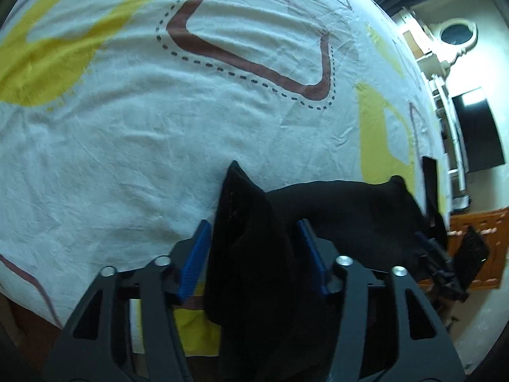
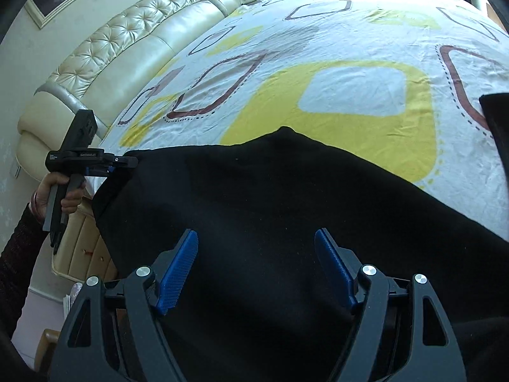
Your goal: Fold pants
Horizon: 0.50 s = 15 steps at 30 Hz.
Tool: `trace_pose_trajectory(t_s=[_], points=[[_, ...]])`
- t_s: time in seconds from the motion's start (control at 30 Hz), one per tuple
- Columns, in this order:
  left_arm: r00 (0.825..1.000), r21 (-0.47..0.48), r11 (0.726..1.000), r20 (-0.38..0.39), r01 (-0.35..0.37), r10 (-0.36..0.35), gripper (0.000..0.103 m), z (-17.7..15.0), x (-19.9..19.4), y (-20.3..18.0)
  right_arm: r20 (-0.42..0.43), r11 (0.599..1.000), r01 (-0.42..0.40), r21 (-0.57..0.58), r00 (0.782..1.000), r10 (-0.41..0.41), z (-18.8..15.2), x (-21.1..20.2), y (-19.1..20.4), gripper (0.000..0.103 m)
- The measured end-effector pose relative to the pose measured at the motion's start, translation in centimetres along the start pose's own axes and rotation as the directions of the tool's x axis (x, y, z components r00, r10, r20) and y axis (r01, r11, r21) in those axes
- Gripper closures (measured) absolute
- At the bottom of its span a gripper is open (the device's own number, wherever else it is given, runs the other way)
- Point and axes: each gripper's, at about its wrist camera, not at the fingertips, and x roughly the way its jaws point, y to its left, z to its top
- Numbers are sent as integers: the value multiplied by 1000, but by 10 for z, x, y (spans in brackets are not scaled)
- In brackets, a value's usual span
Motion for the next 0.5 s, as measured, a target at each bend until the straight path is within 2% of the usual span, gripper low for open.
trace_pose_trajectory(t_s=[0.03,0.07,0.13,0.17,0.2,0.23,0.27,0.3,0.33,0.37,0.4,0.47,0.5], points=[[995,-84,991,-5,100,-101,72,2,1,12,3,1000,-2,9,1000,2,-3,-2,-2,28],[987,-140,977,11,158,-158,73,1,0,22,4,1000,1,14,1000,-1,-5,-3,-4,28],[970,-176,953,53,245,-239,74,-4,-1,37,5,1000,8,24,1000,-8,-8,-4,-8,28],[954,-190,935,87,299,-288,74,-7,-3,43,2,1000,8,29,1000,-8,-9,-4,-10,28],[922,-210,899,134,384,-362,74,-12,-6,51,-6,999,6,33,1000,-6,-9,-3,-11,28],[877,-224,850,186,477,-443,74,-15,-9,57,-7,999,7,33,1000,-6,-10,-3,-12,28],[816,-228,787,242,573,-525,74,-19,-13,65,-3,999,9,32,1000,-8,-10,-4,-12,28],[746,-219,717,298,661,-596,74,-23,-15,73,-1,999,6,31,1000,-6,-10,-4,-11,28],[697,-208,671,333,711,-635,74,-26,-15,79,-2,999,3,32,1000,-3,-11,-4,-11,28],[669,-201,647,361,736,-649,74,-28,-15,85,-2,999,4,33,1000,-4,-11,-5,-11,28],[653,-203,632,391,748,-648,74,-30,-15,92,0,999,5,34,1000,-5,-12,-6,-12,28],[634,-231,605,455,762,-625,74,-32,-14,108,-3,999,3,37,1000,-3,-13,-5,-12,28],[634,-242,602,475,761,-611,73,-33,-16,115,-4,999,3,39,1000,-3,-12,-5,-12,28]])
